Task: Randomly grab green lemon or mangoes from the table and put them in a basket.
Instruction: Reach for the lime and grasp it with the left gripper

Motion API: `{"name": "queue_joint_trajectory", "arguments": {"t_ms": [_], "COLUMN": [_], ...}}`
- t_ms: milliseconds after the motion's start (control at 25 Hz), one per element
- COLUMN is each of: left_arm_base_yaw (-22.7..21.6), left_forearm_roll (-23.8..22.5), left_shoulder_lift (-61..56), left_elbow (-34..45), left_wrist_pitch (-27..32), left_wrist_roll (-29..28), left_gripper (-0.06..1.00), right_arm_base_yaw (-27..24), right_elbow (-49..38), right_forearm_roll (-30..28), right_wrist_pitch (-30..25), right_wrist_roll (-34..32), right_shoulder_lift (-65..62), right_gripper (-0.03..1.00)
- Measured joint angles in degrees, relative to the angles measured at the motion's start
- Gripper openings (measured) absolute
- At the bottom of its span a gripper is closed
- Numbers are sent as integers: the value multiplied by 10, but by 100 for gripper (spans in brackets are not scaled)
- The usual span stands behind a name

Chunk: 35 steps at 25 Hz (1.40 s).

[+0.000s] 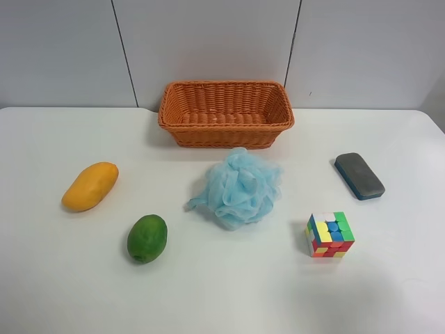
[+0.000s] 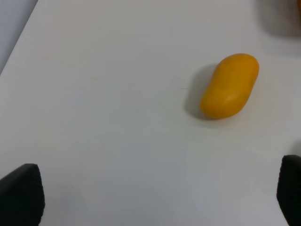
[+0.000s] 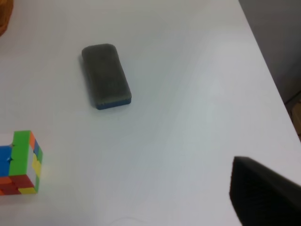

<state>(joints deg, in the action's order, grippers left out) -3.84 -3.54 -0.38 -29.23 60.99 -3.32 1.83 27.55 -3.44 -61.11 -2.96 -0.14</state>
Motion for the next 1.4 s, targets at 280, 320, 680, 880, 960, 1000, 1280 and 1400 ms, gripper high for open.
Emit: {"name": "queue_joint_trajectory", "arguments": {"t_ms": [280,320,680,880,960,1000,1280,1400], "left_arm_base_yaw": [0,0,0,0,0,0,0,0], "left_forearm_roll": [0,0,0,-5,-11,-12,35,91], "left_shoulder_lift": [0,0,0,45,90,121,367,461], "left_elbow": [0,0,0,-28,-63,-87,-289,-357], "left_wrist_pitch": [0,0,0,0,-7,-9,-1,15], "left_wrist_roll": [0,0,0,0,0,0,29,49], "left_gripper": [99,99,99,99,99,99,99,99], "right_arm_base_yaw": [0,0,0,0,0,0,0,0], "right_elbow": [0,0,0,0,0,0,0,0], "right_forearm_roll": [0,0,0,0,0,0,0,0], "right_wrist_pitch": [0,0,0,0,0,0,0,0], "right_wrist_roll": [0,0,0,0,0,0,0,0], "right_shoulder_lift": [0,0,0,0,0,0,0,0], "right_gripper": [99,99,99,99,99,99,99,99]}}
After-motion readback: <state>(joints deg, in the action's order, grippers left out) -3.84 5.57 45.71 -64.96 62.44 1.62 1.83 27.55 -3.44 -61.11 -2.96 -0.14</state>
